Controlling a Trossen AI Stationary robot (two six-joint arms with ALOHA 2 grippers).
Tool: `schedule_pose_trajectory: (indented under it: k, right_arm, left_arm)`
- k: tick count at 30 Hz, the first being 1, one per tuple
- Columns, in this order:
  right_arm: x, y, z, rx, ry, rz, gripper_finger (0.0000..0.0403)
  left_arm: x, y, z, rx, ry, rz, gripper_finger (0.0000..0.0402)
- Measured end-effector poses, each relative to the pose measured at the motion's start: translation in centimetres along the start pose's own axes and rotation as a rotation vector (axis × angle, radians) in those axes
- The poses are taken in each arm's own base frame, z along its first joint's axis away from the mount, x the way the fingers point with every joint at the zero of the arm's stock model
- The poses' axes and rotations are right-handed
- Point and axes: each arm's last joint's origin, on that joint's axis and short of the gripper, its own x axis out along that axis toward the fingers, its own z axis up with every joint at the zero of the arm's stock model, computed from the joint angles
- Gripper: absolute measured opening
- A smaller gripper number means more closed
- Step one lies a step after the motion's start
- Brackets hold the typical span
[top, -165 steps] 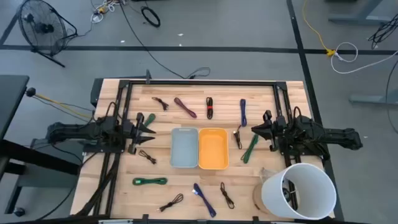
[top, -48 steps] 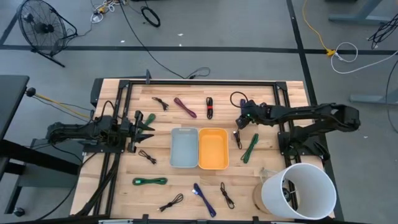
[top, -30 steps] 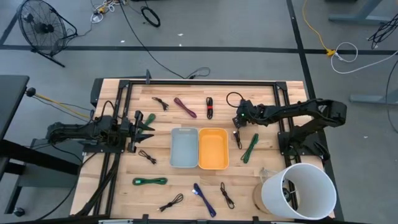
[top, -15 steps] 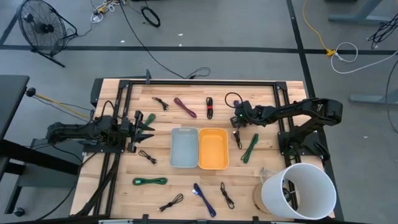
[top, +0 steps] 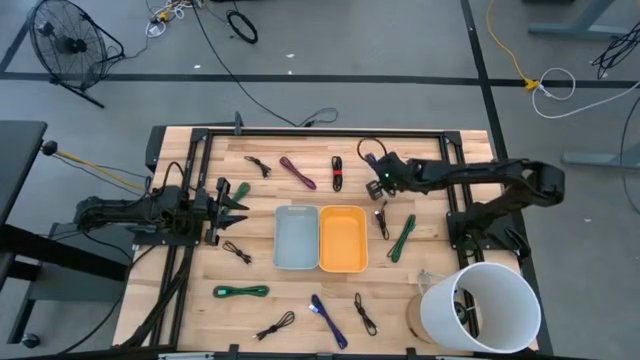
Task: Pick & Place USB Port
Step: Put the blue charger cable into the yellow bin
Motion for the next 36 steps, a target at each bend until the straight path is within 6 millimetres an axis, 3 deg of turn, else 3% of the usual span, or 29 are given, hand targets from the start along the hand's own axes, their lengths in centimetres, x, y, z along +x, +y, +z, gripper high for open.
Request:
schedule_pose_trajectory:
  k: [4,9,14,21,25,28,36]
  right_arm:
    - [-4.2,2.5,2.5,-0.038,-0.049,0.139,0.0010]
    - [-8.6,6.8,2.6,-0.116,-0.068,0.367,0.0010]
    - [-12.1,10.3,-0.6,-0.139,-0.031,0.519,0.0010]
    - [-15.9,13.6,-6.6,-0.082,-0.018,0.600,0.0010]
    - [-16.5,14.8,-9.2,-0.061,-0.103,0.554,0.0010]
    - [-16.2,16.0,-10.1,-0.062,-0.198,0.535,0.0010]
    - [-12.5,19.9,-11.5,-0.102,-0.227,0.581,0.0010]
  left_arm:
    - [0.0,0.0,0.0,0.000,0.000,0.000,0.0110]
    - [0.0,0.0,0.0,0.000,0.000,0.000,0.0110]
    - [0.0,0.0,0.0,-0.001,0.000,0.000,0.0110]
    - [0.0,0.0,0.1,-0.106,-0.014,-0.001,0.0110]
    - [0.0,0.0,0.2,-0.129,-0.020,-0.002,0.0110]
    - [0.0,0.0,0.3,-0.130,-0.028,-0.003,0.0110]
    - [0.0,0.0,0.3,-0.252,-0.030,-0.018,0.0110]
